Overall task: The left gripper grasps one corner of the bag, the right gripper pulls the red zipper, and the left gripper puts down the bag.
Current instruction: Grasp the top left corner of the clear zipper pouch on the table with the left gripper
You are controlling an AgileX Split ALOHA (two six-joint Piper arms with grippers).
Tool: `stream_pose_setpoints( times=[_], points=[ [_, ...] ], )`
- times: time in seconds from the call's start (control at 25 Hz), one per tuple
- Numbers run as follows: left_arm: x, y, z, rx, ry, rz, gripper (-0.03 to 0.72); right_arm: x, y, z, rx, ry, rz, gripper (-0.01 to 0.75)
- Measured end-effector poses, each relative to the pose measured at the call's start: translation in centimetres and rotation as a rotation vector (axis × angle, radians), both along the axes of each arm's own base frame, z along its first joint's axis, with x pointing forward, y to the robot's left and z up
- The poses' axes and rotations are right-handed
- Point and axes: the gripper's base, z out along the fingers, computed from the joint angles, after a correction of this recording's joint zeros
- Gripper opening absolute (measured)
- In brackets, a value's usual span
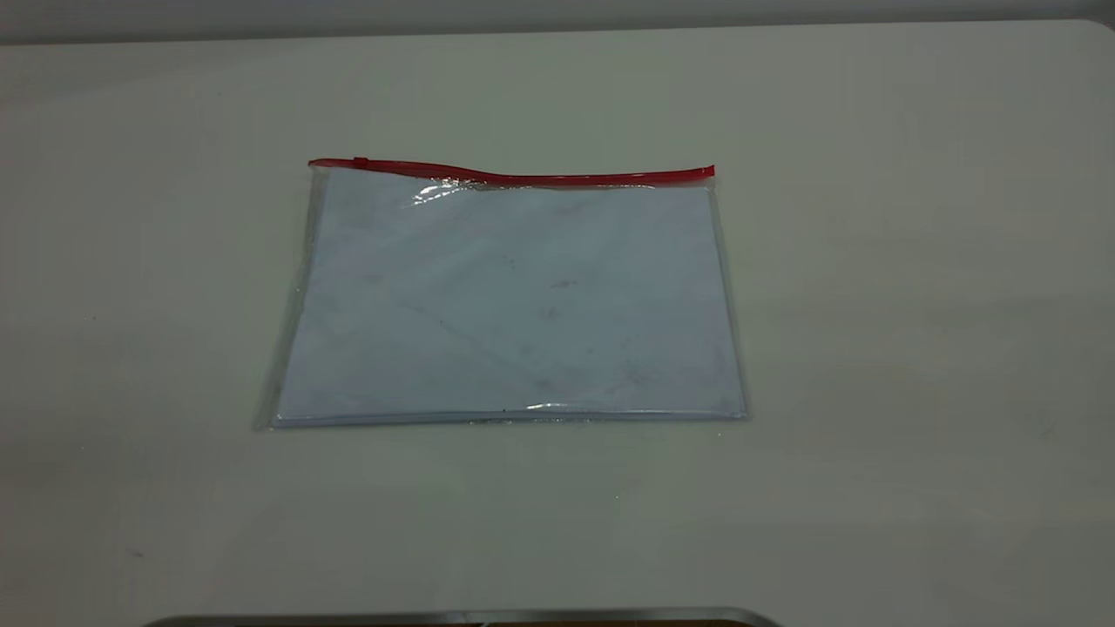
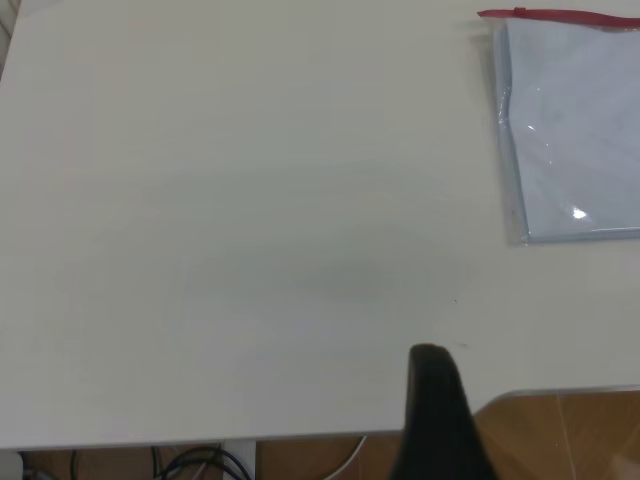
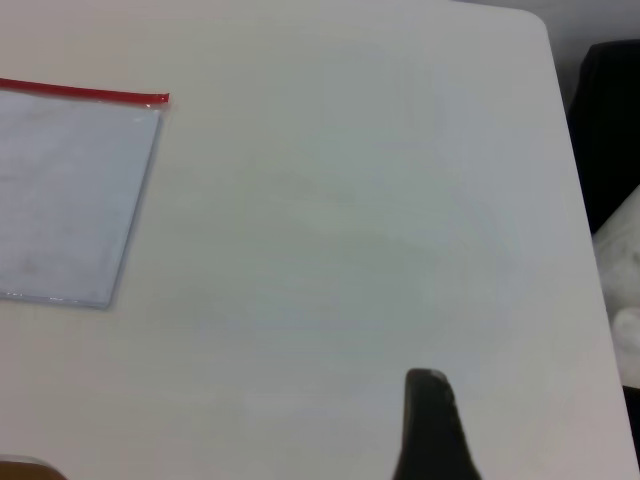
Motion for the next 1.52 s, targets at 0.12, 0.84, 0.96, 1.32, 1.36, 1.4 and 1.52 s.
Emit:
stream_pose_setpoints(
  times=[0.12,0.84,0.96,1.32,1.36,1.4,1.52],
  points=[
    [0.0,0.0,0.0,0.0,0.0,0.0,0.567,0.0,0.0,0.0,0.0,0.0,0.0,0.537],
    [8.9,-0.4,4.4,-0.107,0.116,0.054,0.567,2.3,-0.2,2.8,0.083,-0.01,-0.053,0.537],
    [13.3,-0.7,4.0,-0.133,0.179,0.057,0.567,4.6,-0.2,4.1,0.104,0.048,-0.05,0.537],
    [25.7,-1.1,-1.2,-0.177,0.374,0.08,0.567,12.9,-0.5,4.5,0.15,0.2,-0.063,0.537],
    [26.8,-1.2,-1.6,-0.178,0.388,0.078,0.567,13.8,-0.5,4.2,0.153,0.219,-0.064,0.537],
    [28.0,-1.2,-2.3,-0.178,0.403,0.075,0.567,14.8,-0.6,3.8,0.156,0.232,-0.063,0.537],
    [31.1,-1.4,-4.4,-0.188,0.449,0.06,0.567,17.5,-0.8,2.5,0.136,0.272,-0.053,0.537]
  ],
)
